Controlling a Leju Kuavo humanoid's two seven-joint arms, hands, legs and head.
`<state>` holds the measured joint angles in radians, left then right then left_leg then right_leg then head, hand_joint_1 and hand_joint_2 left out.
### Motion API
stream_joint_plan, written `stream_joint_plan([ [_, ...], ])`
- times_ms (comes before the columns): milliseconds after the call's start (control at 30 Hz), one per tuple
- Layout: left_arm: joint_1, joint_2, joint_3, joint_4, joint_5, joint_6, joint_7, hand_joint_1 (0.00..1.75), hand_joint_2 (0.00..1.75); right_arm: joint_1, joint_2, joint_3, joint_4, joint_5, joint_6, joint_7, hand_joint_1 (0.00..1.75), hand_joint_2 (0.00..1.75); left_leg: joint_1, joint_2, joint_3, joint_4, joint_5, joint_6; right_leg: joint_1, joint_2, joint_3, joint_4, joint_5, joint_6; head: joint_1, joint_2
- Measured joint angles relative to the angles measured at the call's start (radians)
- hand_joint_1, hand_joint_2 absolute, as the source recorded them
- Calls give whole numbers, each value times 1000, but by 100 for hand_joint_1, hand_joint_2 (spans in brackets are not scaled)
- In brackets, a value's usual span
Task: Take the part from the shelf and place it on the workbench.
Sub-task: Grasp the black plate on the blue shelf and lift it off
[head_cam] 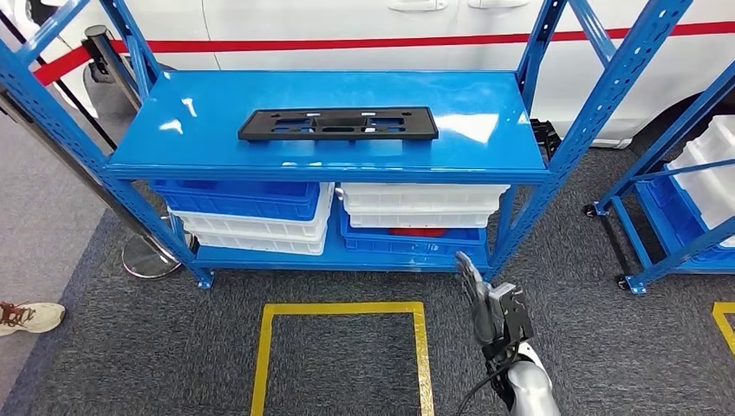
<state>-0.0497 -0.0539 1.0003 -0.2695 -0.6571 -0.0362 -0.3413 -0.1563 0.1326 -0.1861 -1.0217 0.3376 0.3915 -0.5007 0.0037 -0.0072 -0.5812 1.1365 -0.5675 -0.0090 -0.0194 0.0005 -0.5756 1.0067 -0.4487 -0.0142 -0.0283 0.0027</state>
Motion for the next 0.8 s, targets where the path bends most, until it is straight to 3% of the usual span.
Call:
stream_joint_plan([
  [67, -2, 0, 13, 2, -6, 0, -1, 0, 0, -3, -2, 36, -55, -23, 4, -11, 0, 0, 8, 0, -71, 130, -45, -9, -1, -2, 1, 0, -2, -2, -1, 0],
  [100, -3, 0, 20, 3, -9, 0, -1, 0, 0, -4, -3, 52, -83, -35, 6, -18, 0, 0, 12, 1, -92, 158, -42, -13, -2, -2, 3, 1, -4, -1, -1, 0],
  [133, -3, 0, 27, 4, -13, 1, -1, 0, 0, -5, -4, 69, -112, -48, 9, -24, 0, 0, 16, 1, -93, 147, -19, -17, -4, -2, 4, 2, -6, 1, -1, 0],
  [167, -4, 0, 35, 4, -16, 1, -1, 0, 0, -7, -6, 87, -143, -62, 12, -31, 0, 0, 20, 2, -77, 100, 19, -20, -7, -2, 7, 4, -8, 5, -1, 0],
  [233, -7, -2, 50, 6, -22, 1, -2, 0, 0, -15, -10, 125, -207, -91, 19, -46, 0, 0, 24, 3, -23, -34, 89, -26, -11, 0, 10, 13, -17, 18, -2, 0],
  [300, -13, -5, 65, 9, -29, 3, -2, 0, 0, -23, -17, 165, -267, -116, 22, -59, 0, 0, 22, 3, 4, -100, 106, -19, -7, 1, 8, 19, -21, 31, -3, 0],
  [400, -15, -7, 86, 12, -38, 4, -1, 0, 0, -31, -28, 224, -356, -156, 28, -79, 0, 0, 18, 0, 4, -103, 102, 5, -9, 1, 6, 20, -24, 46, -1, 0],
  [433, -14, -7, 92, 13, -41, 4, -1, 0, 0, -34, -32, 241, -384, -169, 30, -87, 0, 0, 18, 0, 4, -105, 103, 13, -11, 0, 1, 33, -35, 49, -1, 0],
  [500, -16, -8, 103, 13, -49, 4, -1, 0, 0, -40, -41, 272, -440, -195, 33, -101, 0, 0, 16, 0, 6, -108, 104, 27, -10, 0, -42, 125, -86, 51, 1, 0],
  [567, -19, -10, 118, 14, -56, 3, -1, 0, 0, -44, -54, 312, -501, -222, 35, -115, 0, 0, 10, 0, 6, -108, 102, 35, -4, 0, -114, 262, -140, 48, 2, 0],
  [600, -20, -11, 126, 15, -60, 2, -1, 0, 0, -46, -62, 335, -531, -236, 35, -122, 0, 0, 5, 0, 8, -108, 100, 38, -1, 0, -138, 302, -145, 44, 2, 0],
  [633, -20, -12, 134, 16, -63, 1, 0, 0, 0, -48, -71, 359, -561, -250, 36, -129, 0, 0, 0, -1, 12, -108, 98, 41, 3, 0, -145, 306, -129, 38, 2, 0],
  [667, -21, -14, 142, 18, -68, 1, 0, 0, 0, -51, -80, 380, -589, -263, 36, -136, 0, 0, -5, -2, 16, -108, 96, 43, 9, 0, -132, 269, -95, 27, 2, 0],
  [733, -24, -19, 156, 21, -75, 0, 0, 0, 0, -61, -100, 421, -642, -292, 37, -149, 0, 0, -15, -4, 26, -108, 89, 47, 24, 1, -75, 138, -21, -3, 1, 0],
  [800, -29, -25, 169, 26, -83, 0, 1, 0, 0, -72, -120, 455, -688, -323, 39, -162, 0, 0, -18, -5, 28, -109, 84, 44, 36, 0, -37, 47, 5, -23, -3, 0],
])
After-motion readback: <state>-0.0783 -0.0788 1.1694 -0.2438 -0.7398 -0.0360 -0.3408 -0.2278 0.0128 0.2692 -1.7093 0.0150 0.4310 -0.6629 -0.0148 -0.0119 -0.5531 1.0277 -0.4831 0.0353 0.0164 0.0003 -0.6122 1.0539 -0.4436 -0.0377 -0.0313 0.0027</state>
